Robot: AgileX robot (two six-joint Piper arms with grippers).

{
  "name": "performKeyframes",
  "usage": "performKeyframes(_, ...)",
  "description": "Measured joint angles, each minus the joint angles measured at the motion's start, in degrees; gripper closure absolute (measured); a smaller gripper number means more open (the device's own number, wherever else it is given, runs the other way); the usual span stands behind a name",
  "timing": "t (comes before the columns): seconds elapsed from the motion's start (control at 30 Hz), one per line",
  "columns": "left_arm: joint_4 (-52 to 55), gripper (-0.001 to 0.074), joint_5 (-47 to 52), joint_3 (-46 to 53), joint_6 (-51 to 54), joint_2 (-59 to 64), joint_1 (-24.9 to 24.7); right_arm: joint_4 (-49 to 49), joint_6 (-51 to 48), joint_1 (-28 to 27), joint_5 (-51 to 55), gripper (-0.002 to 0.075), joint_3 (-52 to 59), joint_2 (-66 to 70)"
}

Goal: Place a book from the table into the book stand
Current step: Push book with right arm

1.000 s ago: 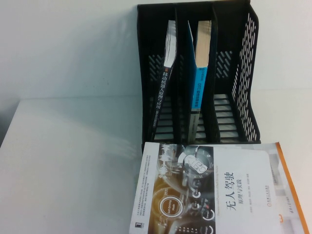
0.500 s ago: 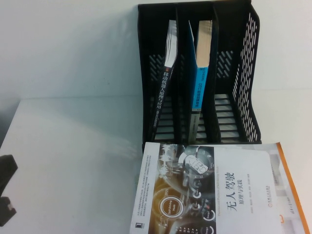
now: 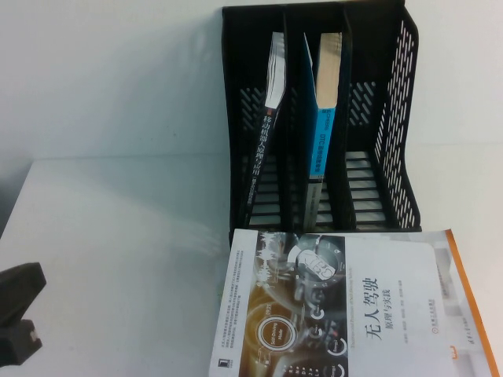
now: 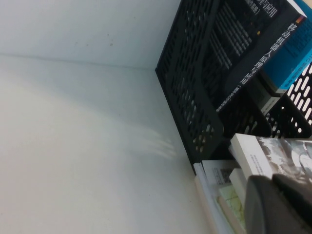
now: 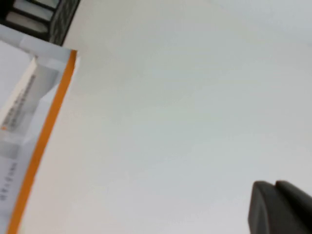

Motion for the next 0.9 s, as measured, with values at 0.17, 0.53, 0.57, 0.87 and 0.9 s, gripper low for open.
performKeyframes(0.17,-0.62,0.0739,2.43,0.00,0.00,3.51,0.00,11.32,2.20,0.17,8.12,0.0729,-0.94,2.27)
performKeyframes(0.53,-14.21,0.0739,17.19,-5.72,13.21,22.90,1.92,34.33,-3.19,0.27,0.05,0.0729,4.08,6.54)
performKeyframes(0.57,-16.56,0.0739,19.26,-6.48,15.07,24.72,3.21,34.74,-3.32,0.27,-0.98,0.0729,4.76,6.54)
performKeyframes(0.87,-31.51,0.0739,33.50,-7.68,23.30,38.86,17.21,34.63,-2.96,0.27,-3.13,0.0729,6.67,7.11)
performKeyframes(0.9,-31.89,0.0739,33.92,-7.68,23.42,39.62,17.51,34.63,-2.26,0.27,-3.58,0.0729,6.67,7.11)
